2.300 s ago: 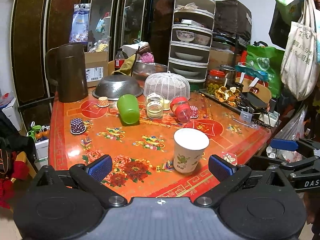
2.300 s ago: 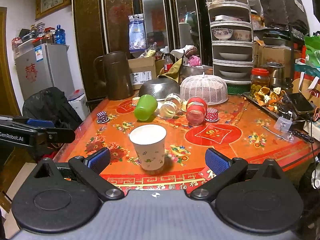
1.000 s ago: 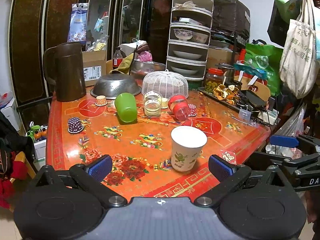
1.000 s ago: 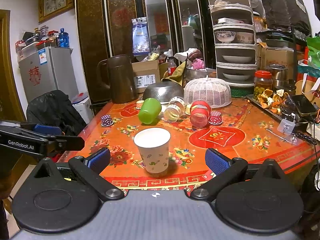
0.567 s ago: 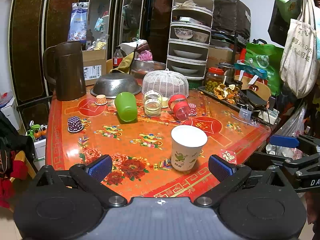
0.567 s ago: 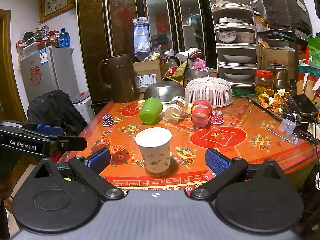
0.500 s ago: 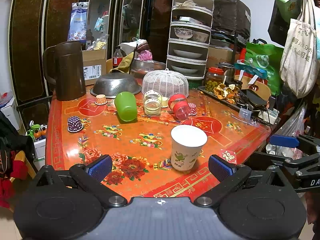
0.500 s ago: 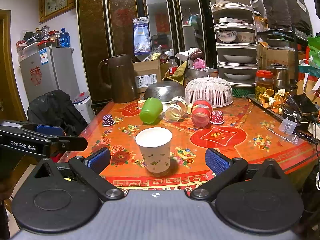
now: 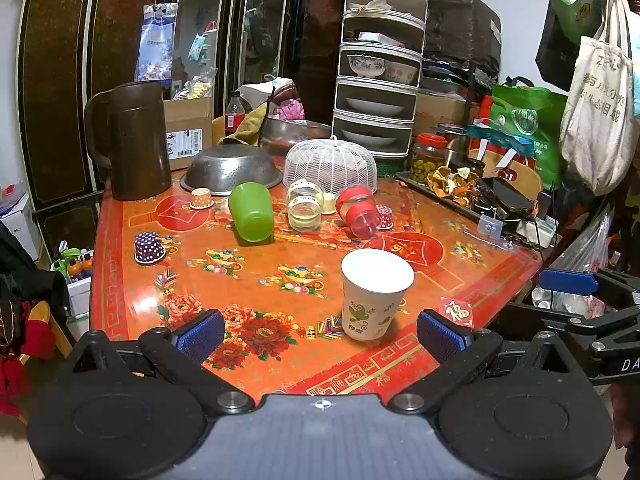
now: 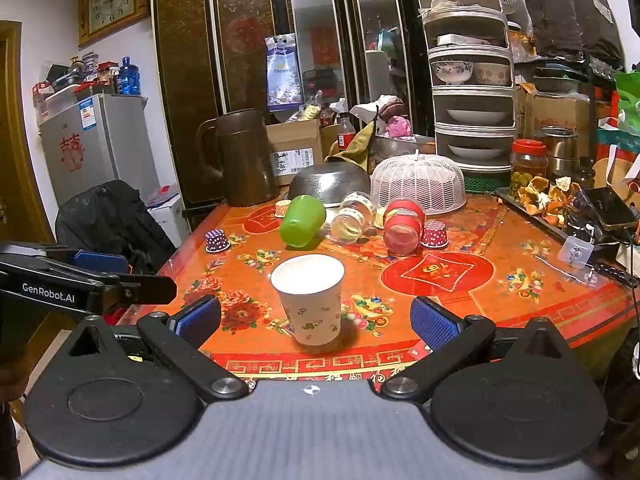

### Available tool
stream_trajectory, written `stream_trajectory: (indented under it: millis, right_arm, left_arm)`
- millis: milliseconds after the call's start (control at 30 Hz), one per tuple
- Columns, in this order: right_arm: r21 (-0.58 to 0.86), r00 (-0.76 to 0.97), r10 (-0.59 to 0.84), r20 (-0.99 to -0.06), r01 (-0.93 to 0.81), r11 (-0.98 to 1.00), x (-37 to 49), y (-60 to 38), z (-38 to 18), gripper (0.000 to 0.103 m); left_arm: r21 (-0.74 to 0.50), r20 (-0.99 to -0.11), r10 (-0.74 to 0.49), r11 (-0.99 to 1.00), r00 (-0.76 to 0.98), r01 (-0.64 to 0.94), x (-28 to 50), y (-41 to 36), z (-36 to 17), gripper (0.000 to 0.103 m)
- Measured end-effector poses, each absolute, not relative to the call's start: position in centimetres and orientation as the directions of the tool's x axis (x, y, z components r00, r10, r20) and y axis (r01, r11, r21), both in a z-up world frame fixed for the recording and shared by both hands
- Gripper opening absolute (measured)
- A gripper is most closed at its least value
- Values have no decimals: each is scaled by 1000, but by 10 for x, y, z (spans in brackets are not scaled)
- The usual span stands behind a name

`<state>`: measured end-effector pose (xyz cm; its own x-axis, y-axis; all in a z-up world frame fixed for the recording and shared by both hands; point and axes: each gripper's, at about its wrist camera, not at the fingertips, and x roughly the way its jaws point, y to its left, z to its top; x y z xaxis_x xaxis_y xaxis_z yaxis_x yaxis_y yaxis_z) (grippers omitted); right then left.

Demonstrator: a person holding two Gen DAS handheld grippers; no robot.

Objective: Flip cup upright

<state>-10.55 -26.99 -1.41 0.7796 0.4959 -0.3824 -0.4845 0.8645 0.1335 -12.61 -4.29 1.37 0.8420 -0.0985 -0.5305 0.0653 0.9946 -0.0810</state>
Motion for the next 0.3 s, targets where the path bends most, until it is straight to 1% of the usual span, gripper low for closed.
stream_trajectory:
  millis: [133,300]
  right_arm:
    - [134,780,497,-382,-485,864,-106,-269,-14,102]
    - [145,772,506,-385,-491,859,-104,-267,-18,102]
  left_arm:
    - [-71,-523,-96,995,847,70,-127,-44,12,103]
    - [-44,-492,-78,997,867,65,-131,-48,12,103]
